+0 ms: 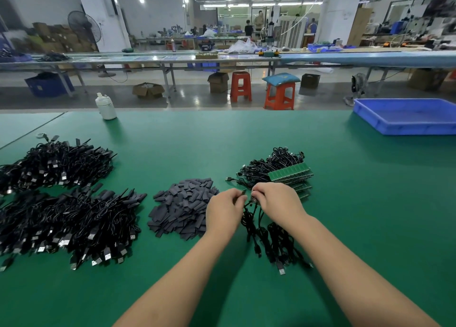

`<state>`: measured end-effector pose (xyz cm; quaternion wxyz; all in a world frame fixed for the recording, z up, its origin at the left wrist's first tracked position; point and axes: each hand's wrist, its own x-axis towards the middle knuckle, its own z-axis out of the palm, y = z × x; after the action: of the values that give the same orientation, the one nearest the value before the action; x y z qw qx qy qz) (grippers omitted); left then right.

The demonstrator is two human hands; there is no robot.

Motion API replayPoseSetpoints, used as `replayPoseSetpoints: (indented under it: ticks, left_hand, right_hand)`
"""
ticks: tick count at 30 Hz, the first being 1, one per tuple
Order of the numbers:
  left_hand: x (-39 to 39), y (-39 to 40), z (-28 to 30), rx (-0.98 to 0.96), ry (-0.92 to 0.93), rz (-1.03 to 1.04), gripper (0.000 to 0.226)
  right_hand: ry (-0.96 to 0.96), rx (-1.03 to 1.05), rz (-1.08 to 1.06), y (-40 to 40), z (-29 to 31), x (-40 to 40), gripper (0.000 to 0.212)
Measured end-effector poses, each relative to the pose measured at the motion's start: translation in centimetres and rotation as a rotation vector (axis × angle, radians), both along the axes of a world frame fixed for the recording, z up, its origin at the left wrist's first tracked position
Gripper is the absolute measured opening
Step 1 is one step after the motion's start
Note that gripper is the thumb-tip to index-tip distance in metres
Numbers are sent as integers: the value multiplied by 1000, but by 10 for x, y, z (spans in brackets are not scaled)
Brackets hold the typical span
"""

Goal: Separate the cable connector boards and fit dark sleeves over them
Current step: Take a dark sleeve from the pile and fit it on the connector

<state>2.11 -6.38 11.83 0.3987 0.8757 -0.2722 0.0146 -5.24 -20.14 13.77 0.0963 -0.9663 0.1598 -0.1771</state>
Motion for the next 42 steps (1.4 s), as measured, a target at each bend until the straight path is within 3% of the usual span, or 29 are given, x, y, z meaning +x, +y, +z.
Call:
replayPoseSetpoints:
  ticks: [2, 5, 6, 12, 15, 18, 20, 22, 25, 29, 33, 38, 42]
  left_hand:
    - [7, 8, 1, -144, 124, 7, 17]
    - [18, 25, 6, -484, 494, -10, 17]
    - [21, 32, 8, -537, 542, -24, 18]
    - [26, 51, 9, -479, 558, -123, 19]
    - [19, 46, 3, -474, 601, -171, 13]
    - [16, 41, -6, -425, 579, -178, 10]
    - [14, 38, -12, -426, 603, -189, 8]
    - [12, 37, -17, -493, 681, -188, 3]
    - [10, 40, -28, -522, 752, -121, 2]
    - [7, 47, -46, -411, 812, -98, 5]
    - [21, 56, -58, -253, 688, -41, 10]
    - [56, 90, -81, 422, -28, 95, 15]
    - [73, 103, -101, 633, -80, 28, 29]
  right_hand:
    - [19, 7, -14, -14, 2, -3, 20]
    - [35, 39, -107, -43, 1, -8, 18]
    - [39, 65, -146, -53, 0, -9, 18]
    - [179, -34, -262, -90, -22, -10, 33]
    - [80, 6, -259, -73, -28, -7, 49]
    - [-64, 432, -135, -28, -22, -4, 38]
    - [33, 883, -5, 8, -22, -4, 37]
    - [81, 1199, 65, 37, -33, -5, 38]
    - [3, 1271, 41, 61, -53, -9, 40]
    - [-12, 1337, -85, 68, -75, -9, 31]
    - [57, 1320, -109, 66, -89, -14, 30]
    - [77, 1405, -151, 54, -104, -22, 21]
    - [66, 1428, -122, 53, -113, -24, 13]
